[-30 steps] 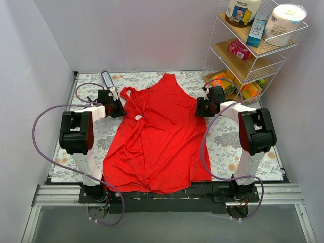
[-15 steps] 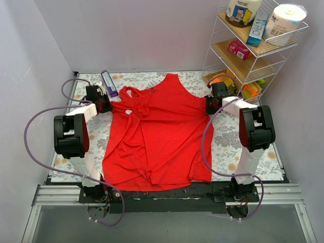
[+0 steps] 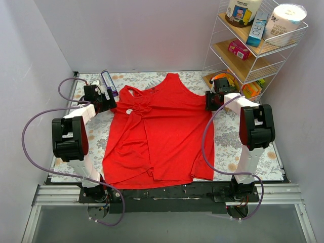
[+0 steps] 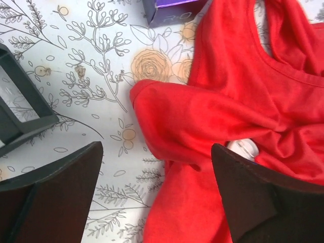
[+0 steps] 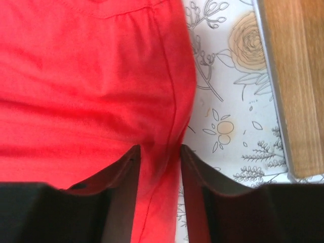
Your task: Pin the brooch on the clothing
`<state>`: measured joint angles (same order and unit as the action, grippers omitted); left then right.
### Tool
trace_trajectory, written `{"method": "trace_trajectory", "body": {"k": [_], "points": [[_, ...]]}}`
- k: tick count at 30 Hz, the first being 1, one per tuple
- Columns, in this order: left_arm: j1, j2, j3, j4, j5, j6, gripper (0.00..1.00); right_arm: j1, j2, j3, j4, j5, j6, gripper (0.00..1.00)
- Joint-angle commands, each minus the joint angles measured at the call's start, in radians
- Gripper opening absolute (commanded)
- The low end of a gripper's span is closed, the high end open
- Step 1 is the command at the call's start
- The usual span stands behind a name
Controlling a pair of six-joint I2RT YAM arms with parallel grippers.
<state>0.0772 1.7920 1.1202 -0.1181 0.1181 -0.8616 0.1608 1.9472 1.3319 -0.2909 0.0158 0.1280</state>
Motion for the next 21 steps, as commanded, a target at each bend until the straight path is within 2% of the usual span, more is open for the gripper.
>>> {"method": "trace_trajectory", "body": {"k": [1,3,4,6,9,15,16,18,19,21], "points": [[0.006,-0.129,-0.04,0.02,0.072,-0.031,0.9,-0.006,-0.108,-0.02,0.001,-0.048,-0.004,0.52],[0.003,-0.209,-0.091,0.026,0.094,-0.054,0.93,0.011,-0.158,-0.052,-0.001,-0.053,-0.004,0.57],[-0.002,-0.244,-0.139,0.046,0.091,-0.063,0.98,0.035,-0.216,-0.095,-0.004,-0.051,-0.001,0.6],[-0.013,-0.311,-0.181,0.051,0.091,-0.06,0.98,0.072,-0.279,-0.144,-0.007,-0.02,0.01,0.65],[-0.017,-0.33,-0.209,0.005,0.094,-0.051,0.98,0.179,-0.434,-0.255,-0.021,0.018,0.053,0.65],[-0.02,-0.286,-0.2,0.005,0.129,-0.057,0.98,0.538,-0.576,-0.399,-0.002,0.032,0.221,0.64],[-0.019,-0.278,-0.192,0.0,0.138,-0.056,0.98,0.639,-0.579,-0.408,0.013,0.039,0.245,0.64],[-0.019,-0.267,-0.184,-0.002,0.138,-0.06,0.98,0.738,-0.573,-0.415,0.028,0.055,0.309,0.63],[-0.019,-0.258,-0.18,0.001,0.137,-0.06,0.98,0.826,-0.562,-0.41,0.044,0.061,0.327,0.63],[-0.019,-0.252,-0.175,-0.003,0.134,-0.059,0.98,0.91,-0.515,-0.383,0.056,0.069,0.37,0.63]]}}
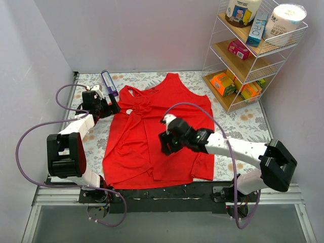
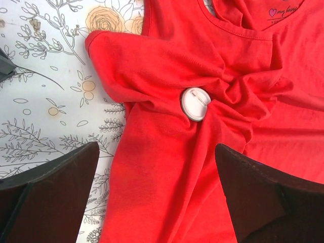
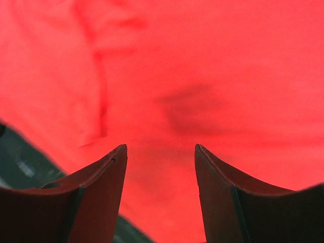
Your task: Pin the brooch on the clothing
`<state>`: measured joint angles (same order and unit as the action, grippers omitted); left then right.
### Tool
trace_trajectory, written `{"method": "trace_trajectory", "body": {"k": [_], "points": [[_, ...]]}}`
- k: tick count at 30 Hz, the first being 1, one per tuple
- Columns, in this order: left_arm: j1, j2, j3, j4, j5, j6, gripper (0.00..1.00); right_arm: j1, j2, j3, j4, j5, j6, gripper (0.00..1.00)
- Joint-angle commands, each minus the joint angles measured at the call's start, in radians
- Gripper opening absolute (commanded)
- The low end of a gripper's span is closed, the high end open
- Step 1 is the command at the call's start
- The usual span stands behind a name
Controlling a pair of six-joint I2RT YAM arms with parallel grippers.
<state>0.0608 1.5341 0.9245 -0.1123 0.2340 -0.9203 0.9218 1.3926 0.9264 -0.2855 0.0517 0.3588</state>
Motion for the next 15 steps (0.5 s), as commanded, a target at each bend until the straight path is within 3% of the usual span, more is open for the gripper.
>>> {"method": "trace_trajectory", "body": {"k": [1,5,15], "points": [[-0.003,0.006,0.023,-0.012,0.016,0.003,0.98,0.219,0.058,0.035,0.054,0.034,0.149,0.62],[-0.003,-0.011,0.017,-0.015,-0.012,0.011,0.98,0.333,0.155,0.097,0.062,0.042,0.18,0.61],[-0.003,-0.035,0.014,-0.012,0.004,0.011,0.98,0.358,0.318,0.184,0.075,0.063,0.155,0.6]]}}
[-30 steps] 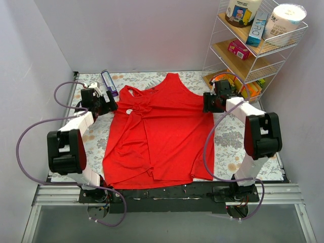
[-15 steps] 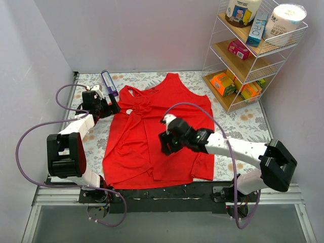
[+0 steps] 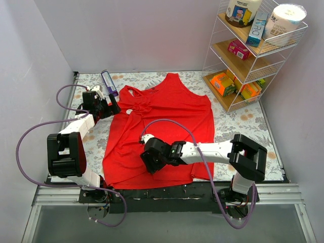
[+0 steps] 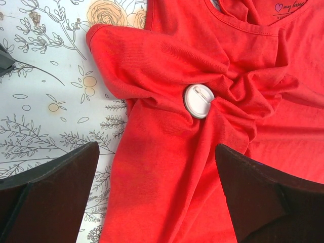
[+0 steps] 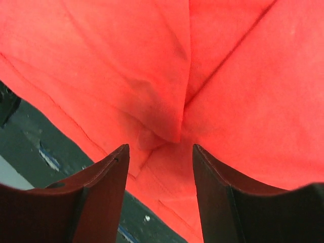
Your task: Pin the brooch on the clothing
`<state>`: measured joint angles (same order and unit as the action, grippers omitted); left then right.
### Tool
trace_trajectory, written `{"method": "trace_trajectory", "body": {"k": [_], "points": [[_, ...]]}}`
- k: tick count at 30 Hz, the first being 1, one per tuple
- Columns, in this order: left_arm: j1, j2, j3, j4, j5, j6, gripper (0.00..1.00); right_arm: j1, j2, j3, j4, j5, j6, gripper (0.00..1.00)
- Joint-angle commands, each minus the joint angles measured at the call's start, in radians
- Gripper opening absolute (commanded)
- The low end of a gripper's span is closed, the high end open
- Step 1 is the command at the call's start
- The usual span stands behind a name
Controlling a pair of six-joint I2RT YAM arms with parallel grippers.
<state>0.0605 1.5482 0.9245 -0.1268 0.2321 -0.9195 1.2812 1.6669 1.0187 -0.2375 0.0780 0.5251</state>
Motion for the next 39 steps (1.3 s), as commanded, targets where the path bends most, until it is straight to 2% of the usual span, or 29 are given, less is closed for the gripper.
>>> {"method": "trace_trajectory", "body": {"k": [1,6,14,20,24,25,39], "points": [[-0.004,-0.05,0.014,0.001,0.009,0.011,0.98,0.0,0.056,0.106,0.02,0.039,-0.016,0.6],[-0.002,-0.056,0.013,0.0,0.009,0.014,0.98,-0.002,0.119,0.158,-0.016,0.051,-0.033,0.56],[-0.002,-0.068,0.014,-0.001,0.012,0.016,0.98,0.013,0.129,0.155,-0.054,0.082,-0.023,0.5],[-0.004,-0.076,0.013,0.0,0.012,0.018,0.98,0.024,0.142,0.164,-0.06,0.077,-0.019,0.34],[-0.002,-0.08,0.008,-0.002,0.007,0.018,0.98,0.038,0.139,0.192,-0.08,0.074,-0.02,0.04],[-0.002,-0.082,0.01,0.0,0.007,0.018,0.98,0.049,0.137,0.201,-0.092,0.075,-0.02,0.01],[-0.002,-0.074,0.02,-0.022,-0.039,0.021,0.98,0.22,0.194,0.342,-0.184,0.028,0.045,0.01]]}}
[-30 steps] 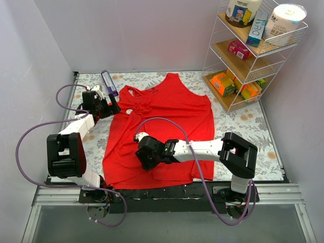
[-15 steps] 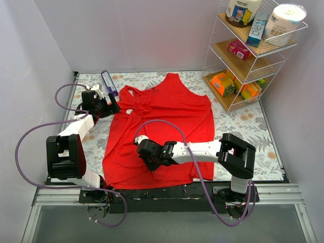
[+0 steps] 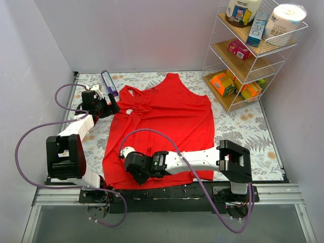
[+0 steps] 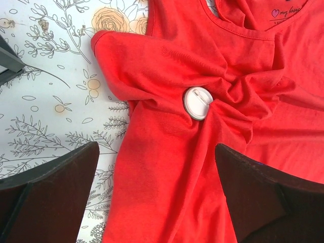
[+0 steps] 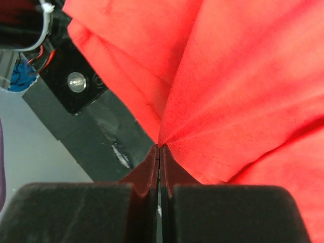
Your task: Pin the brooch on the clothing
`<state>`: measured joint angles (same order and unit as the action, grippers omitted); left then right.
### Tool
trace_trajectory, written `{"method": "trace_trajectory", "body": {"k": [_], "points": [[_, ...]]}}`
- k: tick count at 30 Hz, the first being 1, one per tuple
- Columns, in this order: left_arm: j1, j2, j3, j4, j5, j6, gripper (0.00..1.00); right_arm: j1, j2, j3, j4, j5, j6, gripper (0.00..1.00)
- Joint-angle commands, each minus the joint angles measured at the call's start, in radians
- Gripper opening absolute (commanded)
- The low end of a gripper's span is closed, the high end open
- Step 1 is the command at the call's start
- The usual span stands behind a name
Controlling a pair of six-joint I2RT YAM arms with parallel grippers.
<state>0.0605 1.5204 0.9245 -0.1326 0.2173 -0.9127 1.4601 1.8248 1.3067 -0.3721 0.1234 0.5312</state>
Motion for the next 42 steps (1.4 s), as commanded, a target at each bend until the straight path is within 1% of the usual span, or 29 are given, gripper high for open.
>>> {"method": "trace_trajectory", "body": {"k": [1,9,14,15,17,18,19,20,21,22,23,24,26,27,28,29,30,32,33,35,36,39,42], "points": [[-0.002,-0.045,0.022,-0.018,-0.025,0.014,0.98,0.06,0.039,0.058,-0.051,-0.021,0.042,0.01],[-0.002,-0.039,0.025,-0.022,-0.026,0.012,0.98,0.117,0.064,0.103,-0.051,-0.077,0.058,0.01],[-0.002,-0.029,0.027,-0.025,-0.029,0.012,0.98,0.12,0.048,0.1,-0.051,-0.106,0.053,0.01],[-0.001,-0.026,0.027,-0.027,-0.029,0.012,0.98,0.117,0.035,0.1,-0.047,-0.116,0.049,0.03],[-0.001,-0.016,0.028,-0.024,-0.027,0.012,0.98,0.089,0.008,0.111,-0.076,-0.102,0.036,0.22],[-0.002,-0.009,0.031,-0.027,-0.026,0.011,0.98,0.028,-0.04,0.114,-0.12,-0.094,0.033,0.37],[-0.001,-0.005,0.034,-0.03,-0.022,0.011,0.98,-0.015,-0.073,0.1,-0.126,-0.094,0.033,0.42],[0.001,0.003,0.037,-0.03,-0.015,0.009,0.98,-0.061,-0.112,0.079,-0.122,-0.103,0.012,0.44],[-0.001,0.003,0.039,-0.03,-0.013,0.008,0.98,-0.149,-0.198,0.056,-0.09,-0.102,-0.005,0.51],[0.002,0.006,0.039,-0.032,-0.01,0.008,0.98,-0.194,-0.241,0.01,-0.067,-0.07,-0.029,0.57],[0.005,0.006,0.037,-0.03,-0.004,0.006,0.98,-0.243,-0.277,0.0,-0.068,-0.056,-0.049,0.65],[0.007,0.01,0.036,-0.032,-0.006,0.006,0.98,-0.348,-0.327,-0.006,-0.088,-0.048,-0.092,0.7],[0.01,0.015,0.033,-0.036,-0.007,0.008,0.98,-0.464,-0.376,-0.033,-0.105,-0.037,-0.129,0.73],[0.012,0.023,0.031,-0.039,-0.007,0.008,0.98,-0.585,-0.389,-0.052,-0.096,-0.045,-0.164,0.74],[0.013,0.029,0.031,-0.039,-0.007,0.011,0.97,-0.645,-0.4,-0.069,-0.082,-0.077,-0.181,0.74],[0.016,0.038,0.034,-0.042,-0.006,0.011,0.94,-0.705,-0.409,-0.107,-0.067,-0.097,-0.2,0.74],[0.019,0.047,0.037,-0.047,0.001,0.012,0.92,-0.815,-0.417,-0.124,-0.035,-0.114,-0.214,0.75],[0.025,0.081,0.051,-0.055,0.007,0.015,0.88,-0.91,-0.398,-0.153,-0.016,-0.163,-0.26,0.76],[0.027,0.092,0.056,-0.062,0.01,0.018,0.85,-0.988,-0.386,-0.156,-0.014,-0.166,-0.272,0.76],[0.029,0.122,0.066,-0.065,0.021,0.023,0.81,-1.052,-0.343,-0.167,-0.007,-0.18,-0.309,0.76],[0.029,0.133,0.069,-0.068,0.022,0.028,0.79,-1.105,-0.329,-0.184,0.011,-0.186,-0.316,0.76],[0.029,0.156,0.074,-0.068,0.033,0.035,0.78,-1.19,-0.273,-0.208,0.055,-0.222,-0.33,0.75],[0.029,0.178,0.076,-0.062,0.05,0.044,0.78,-1.239,-0.225,-0.213,0.076,-0.234,-0.347,0.74]]}}
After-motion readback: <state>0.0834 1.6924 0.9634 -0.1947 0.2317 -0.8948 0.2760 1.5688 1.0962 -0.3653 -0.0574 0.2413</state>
